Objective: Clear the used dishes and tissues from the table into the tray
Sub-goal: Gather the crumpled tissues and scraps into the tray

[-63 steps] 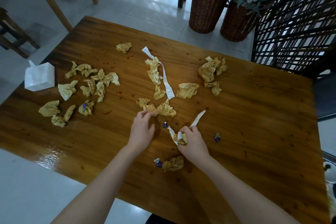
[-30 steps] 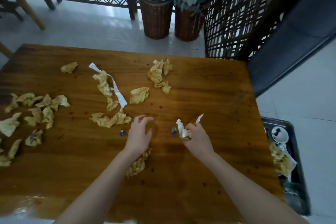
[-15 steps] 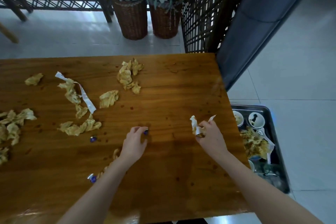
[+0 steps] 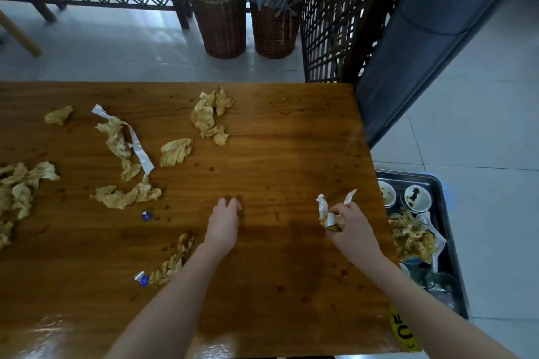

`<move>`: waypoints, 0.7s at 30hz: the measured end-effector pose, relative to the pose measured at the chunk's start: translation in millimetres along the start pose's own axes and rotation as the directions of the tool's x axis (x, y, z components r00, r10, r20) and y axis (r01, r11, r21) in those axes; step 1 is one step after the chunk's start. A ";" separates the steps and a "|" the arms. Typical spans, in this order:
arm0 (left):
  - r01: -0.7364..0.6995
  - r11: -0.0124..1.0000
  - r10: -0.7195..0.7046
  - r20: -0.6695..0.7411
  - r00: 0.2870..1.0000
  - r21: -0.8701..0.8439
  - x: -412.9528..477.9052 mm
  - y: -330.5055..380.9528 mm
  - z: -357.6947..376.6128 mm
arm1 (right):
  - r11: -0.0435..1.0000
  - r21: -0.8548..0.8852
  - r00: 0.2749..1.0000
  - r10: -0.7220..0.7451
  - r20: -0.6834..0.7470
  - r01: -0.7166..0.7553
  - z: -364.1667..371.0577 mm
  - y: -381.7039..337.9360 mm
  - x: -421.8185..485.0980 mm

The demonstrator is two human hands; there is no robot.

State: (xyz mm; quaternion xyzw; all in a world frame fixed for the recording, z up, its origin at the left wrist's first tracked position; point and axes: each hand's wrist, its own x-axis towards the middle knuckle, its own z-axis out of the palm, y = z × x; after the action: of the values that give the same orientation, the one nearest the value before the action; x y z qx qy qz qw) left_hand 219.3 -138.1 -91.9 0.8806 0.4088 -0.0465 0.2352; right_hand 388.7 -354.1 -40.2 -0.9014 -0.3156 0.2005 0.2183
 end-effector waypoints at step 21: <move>0.134 0.974 -0.172 -0.205 0.964 -0.185 -78.5 -51.5 -27.7 | 0.965 -0.042 0.952 -0.249 0.177 0.260 38.3 -72.4 10.0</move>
State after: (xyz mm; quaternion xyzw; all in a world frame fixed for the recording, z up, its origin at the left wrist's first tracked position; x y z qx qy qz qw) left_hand 126.1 -151.7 -65.2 0.8229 0.5016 0.0680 0.2582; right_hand 341.9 -286.2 -36.3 -0.8392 -0.4531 0.2368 0.1854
